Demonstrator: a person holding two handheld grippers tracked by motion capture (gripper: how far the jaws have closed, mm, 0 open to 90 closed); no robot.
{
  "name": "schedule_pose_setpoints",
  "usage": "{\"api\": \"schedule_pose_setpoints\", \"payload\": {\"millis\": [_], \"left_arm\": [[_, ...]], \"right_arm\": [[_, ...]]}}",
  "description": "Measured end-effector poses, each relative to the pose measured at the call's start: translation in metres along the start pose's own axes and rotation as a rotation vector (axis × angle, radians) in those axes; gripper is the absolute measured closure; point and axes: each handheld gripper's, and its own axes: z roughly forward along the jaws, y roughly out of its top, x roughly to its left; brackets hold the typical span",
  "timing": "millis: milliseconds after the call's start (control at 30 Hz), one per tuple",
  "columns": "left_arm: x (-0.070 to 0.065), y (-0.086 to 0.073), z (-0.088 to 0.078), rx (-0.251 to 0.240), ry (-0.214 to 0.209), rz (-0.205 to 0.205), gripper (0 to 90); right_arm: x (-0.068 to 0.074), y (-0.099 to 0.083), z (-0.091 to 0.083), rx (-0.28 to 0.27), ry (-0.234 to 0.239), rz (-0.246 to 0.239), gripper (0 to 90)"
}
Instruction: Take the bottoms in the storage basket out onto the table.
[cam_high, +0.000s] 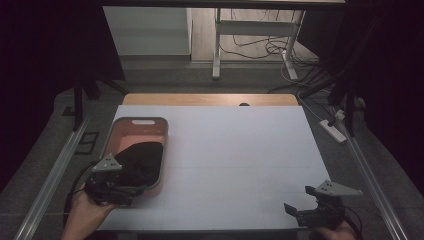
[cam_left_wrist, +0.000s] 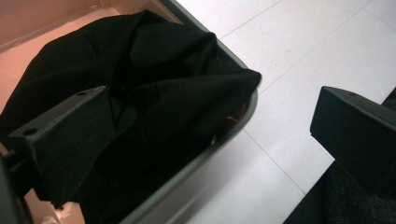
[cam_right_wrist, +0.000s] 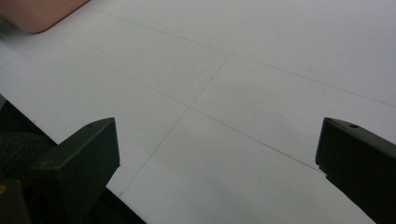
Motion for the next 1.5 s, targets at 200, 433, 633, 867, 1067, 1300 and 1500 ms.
{"api": "schedule_pose_setpoints", "payload": {"millis": [200,433,633,867,1067,1300,1500], "left_arm": [[0.007,0.008,0.007,0.027,-0.007,0.014,0.1],[0.018,0.017,0.018,0.081,-0.018,0.024,0.0],[0.025,0.027,0.029,0.129,-0.038,0.058,0.1],[0.034,0.038,0.042,0.196,-0.031,0.102,0.0],[0.043,0.046,0.054,0.255,-0.044,0.130,0.0],[0.050,0.049,0.070,0.307,-0.068,0.165,0.0],[0.057,0.049,0.089,0.374,-0.065,0.186,0.0]], "right_arm": [[0.000,0.000,0.000,0.000,0.001,0.001,0.1],[0.000,0.000,0.000,0.002,0.002,0.001,0.1],[0.000,0.000,0.000,0.003,0.002,0.002,0.1],[0.000,0.000,0.000,0.004,0.003,0.002,0.1],[0.000,0.000,0.000,0.004,0.004,0.002,0.1],[0.000,0.000,0.000,0.004,0.004,0.001,0.1],[0.000,0.000,0.000,0.005,0.005,0.000,0.2]]}}
